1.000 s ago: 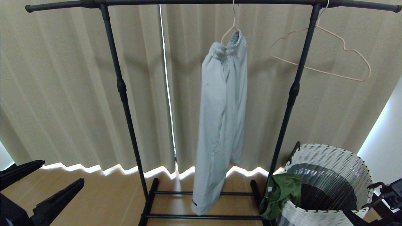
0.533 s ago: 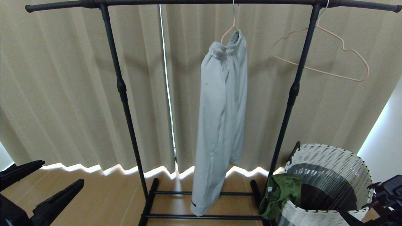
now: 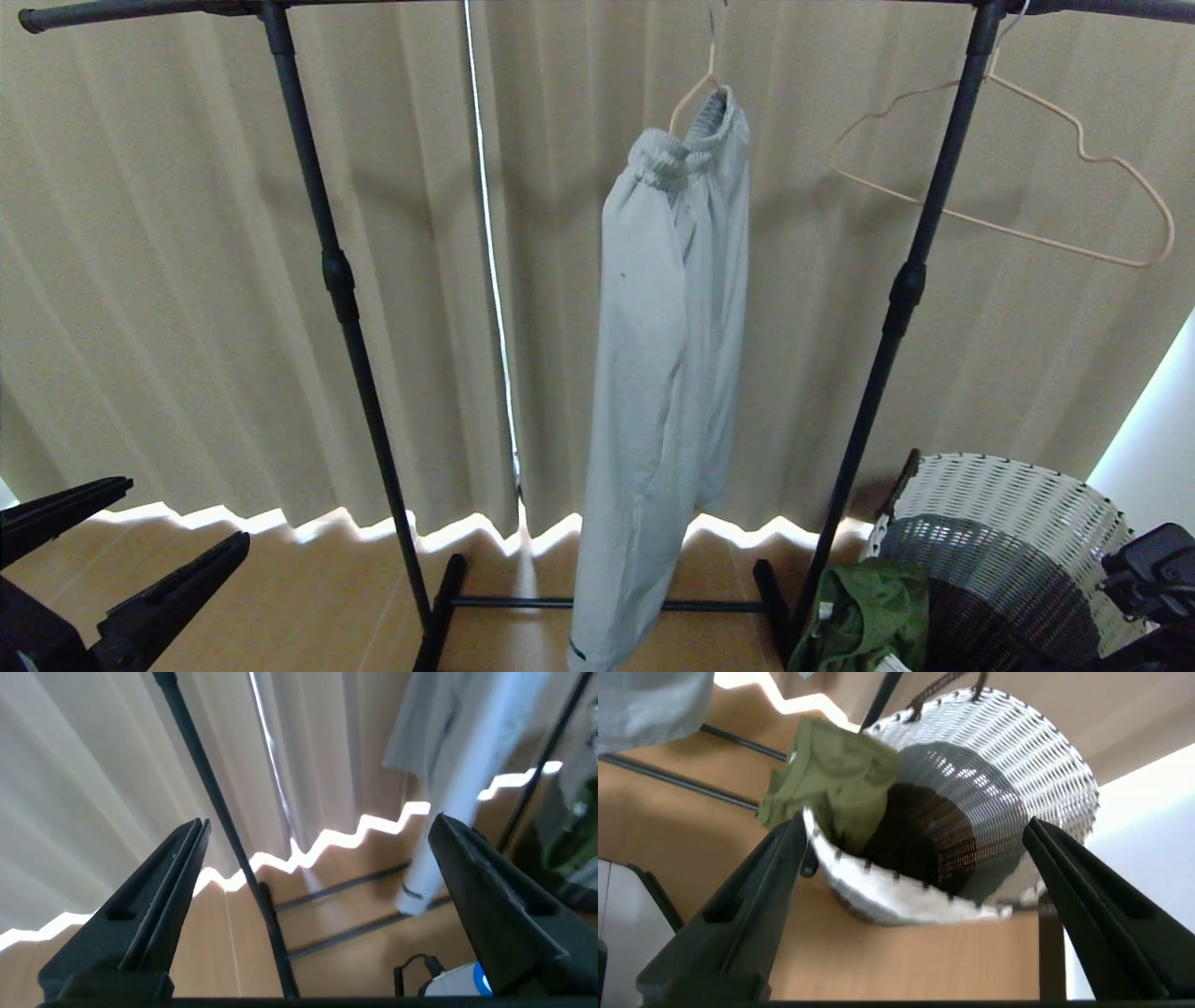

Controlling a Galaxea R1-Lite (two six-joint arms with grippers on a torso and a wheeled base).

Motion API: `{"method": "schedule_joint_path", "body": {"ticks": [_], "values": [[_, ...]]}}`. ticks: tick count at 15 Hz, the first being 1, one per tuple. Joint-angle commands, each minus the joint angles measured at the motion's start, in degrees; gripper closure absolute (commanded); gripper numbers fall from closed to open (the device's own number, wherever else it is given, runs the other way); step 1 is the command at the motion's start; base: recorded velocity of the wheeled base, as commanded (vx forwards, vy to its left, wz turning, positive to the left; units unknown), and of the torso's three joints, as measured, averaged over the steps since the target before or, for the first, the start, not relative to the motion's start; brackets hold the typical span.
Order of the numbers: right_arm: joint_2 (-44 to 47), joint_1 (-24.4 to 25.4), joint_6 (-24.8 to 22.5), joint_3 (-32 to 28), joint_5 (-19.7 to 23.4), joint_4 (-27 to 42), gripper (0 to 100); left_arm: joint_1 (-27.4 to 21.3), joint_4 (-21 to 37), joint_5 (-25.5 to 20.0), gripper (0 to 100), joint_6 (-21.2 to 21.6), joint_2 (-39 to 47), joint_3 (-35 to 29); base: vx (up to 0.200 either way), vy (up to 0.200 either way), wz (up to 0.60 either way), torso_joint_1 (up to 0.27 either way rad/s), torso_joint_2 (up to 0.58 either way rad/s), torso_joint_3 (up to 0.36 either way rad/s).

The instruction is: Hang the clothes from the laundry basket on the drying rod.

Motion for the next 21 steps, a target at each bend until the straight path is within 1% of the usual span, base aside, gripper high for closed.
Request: {"method": "schedule_joint_path", "body": {"ticks": [1,2,3,5,7,8,9,11,13,15,17,19,21], "values": [[4.8,0.7,0.0,-0.2,0.1,-0.1,0,0.0,-0.1,0.0,0,0.2,-0.1,0.1,0.0,0.0,0.0,0.0,0.0,0.0],[7.2,1.7,0.1,-0.4,0.2,-0.5,0,0.0,-0.1,0.0,0,0.2,-0.1,0.2,0.0,0.0,0.0,0.0,0.0,0.0],[12.8,3.5,0.4,-1.4,0.3,-0.9,0,0.0,-0.1,0.0,0,0.2,-0.1,0.2,0.0,0.0,0.0,0.0,0.0,0.0],[20.0,5.4,0.5,-3.4,0.5,-2.0,0,0.0,-0.1,0.0,0,0.1,-0.1,0.2,0.0,0.0,0.0,0.0,0.0,0.0],[25.2,9.0,0.3,-5.4,0.6,-2.4,0,0.0,-0.1,-0.1,0,0.0,0.0,-0.1,0.0,0.0,0.0,0.0,0.0,0.0],[26.8,9.8,0.4,-6.1,0.6,-2.4,0,-0.1,-0.1,-0.1,0,0.0,0.0,-0.2,0.0,0.0,0.0,0.0,0.0,0.0],[33.9,10.9,0.7,-9.3,0.1,-2.8,0,-0.6,0.1,-0.3,0,-0.1,0.1,-0.1,0.0,0.0,0.0,0.0,0.0,0.0],[41.8,11.0,0.8,-11.6,-1.7,-5.7,0,-2.1,0.2,-0.3,0,-0.1,0.4,0.3,0.0,0.0,0.0,0.0,0.0,0.0],[48.3,10.9,0.8,-13.6,-6.5,-9.0,0,-5.0,0.3,-0.3,0,-0.3,0.4,1.0,0.0,0.0,0.0,0.0,0.0,0.0],[51.9,10.9,0.8,-16.0,-7.6,-9.4,0,-7.6,0.3,-0.2,0,-0.4,1.4,1.6,0.0,0.0,0.0,0.0,0.0,0.0],[55.2,10.5,0.7,-18.8,-8.1,-8.9,0,-8.1,0.2,-0.2,0,-0.5,1.6,1.4,0.0,0.0,0.0,0.0,0.0,0.0],[57.9,8.9,0.7,-20.8,-11.9,-9.2,0,-8.1,0.2,-0.2,0,-0.5,1.5,1.4,0.0,0.0,0.0,0.0,0.0,0.0],[59.1,8.1,0.7,-21.8,-12.4,-9.3,0,-8.1,0.2,-0.2,0,-0.5,1.5,1.5,0.0,0.0,0.0,0.0,0.0,0.0]]}}
